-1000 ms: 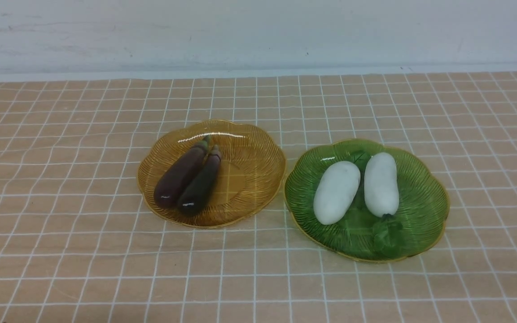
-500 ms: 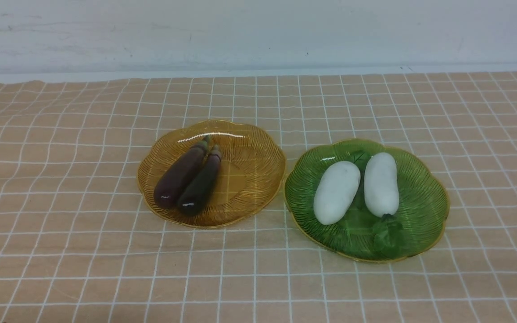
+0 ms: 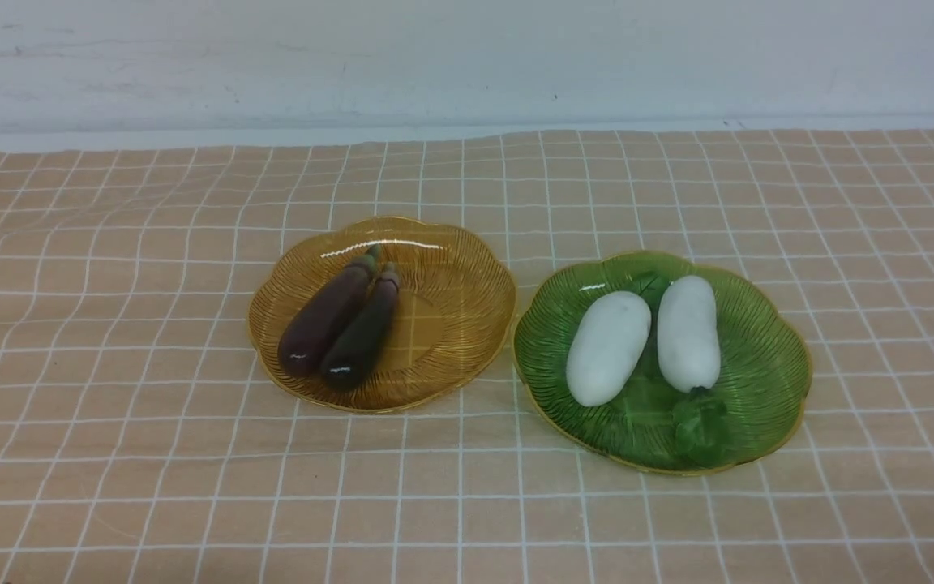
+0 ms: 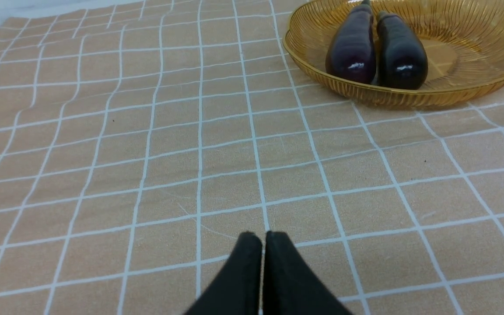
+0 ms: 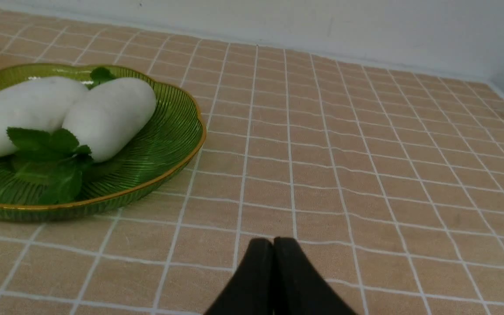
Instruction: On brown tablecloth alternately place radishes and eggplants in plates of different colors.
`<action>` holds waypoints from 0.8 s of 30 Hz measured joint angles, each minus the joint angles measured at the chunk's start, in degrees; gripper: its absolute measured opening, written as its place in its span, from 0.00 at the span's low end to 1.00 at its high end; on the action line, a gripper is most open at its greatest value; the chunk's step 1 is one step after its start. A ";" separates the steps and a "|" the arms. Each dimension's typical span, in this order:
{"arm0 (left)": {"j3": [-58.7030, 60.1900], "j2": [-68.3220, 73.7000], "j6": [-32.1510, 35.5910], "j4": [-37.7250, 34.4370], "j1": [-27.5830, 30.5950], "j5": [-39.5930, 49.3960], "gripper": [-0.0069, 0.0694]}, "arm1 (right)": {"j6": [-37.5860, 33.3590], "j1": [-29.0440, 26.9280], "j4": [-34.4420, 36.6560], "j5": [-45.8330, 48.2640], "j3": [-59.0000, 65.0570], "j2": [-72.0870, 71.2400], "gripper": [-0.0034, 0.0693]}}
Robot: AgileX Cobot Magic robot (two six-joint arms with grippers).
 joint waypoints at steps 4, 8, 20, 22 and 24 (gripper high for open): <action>0.00 0.00 0.00 0.00 0.00 0.00 0.09 | 0.34 -0.12 -0.22 0.42 0.00 0.00 0.03; 0.00 0.00 0.00 0.00 0.00 0.00 0.09 | 0.44 -0.18 -0.21 0.47 0.00 0.00 0.03; 0.00 0.00 0.00 0.00 0.00 0.00 0.09 | 0.56 -0.18 -0.23 0.47 0.00 0.00 0.03; 0.00 0.00 0.00 0.00 0.00 0.00 0.09 | 0.56 -0.18 -0.23 0.47 0.00 0.00 0.03; 0.00 0.00 0.00 0.00 0.00 0.00 0.09 | 0.56 -0.18 -0.23 0.47 0.00 0.00 0.03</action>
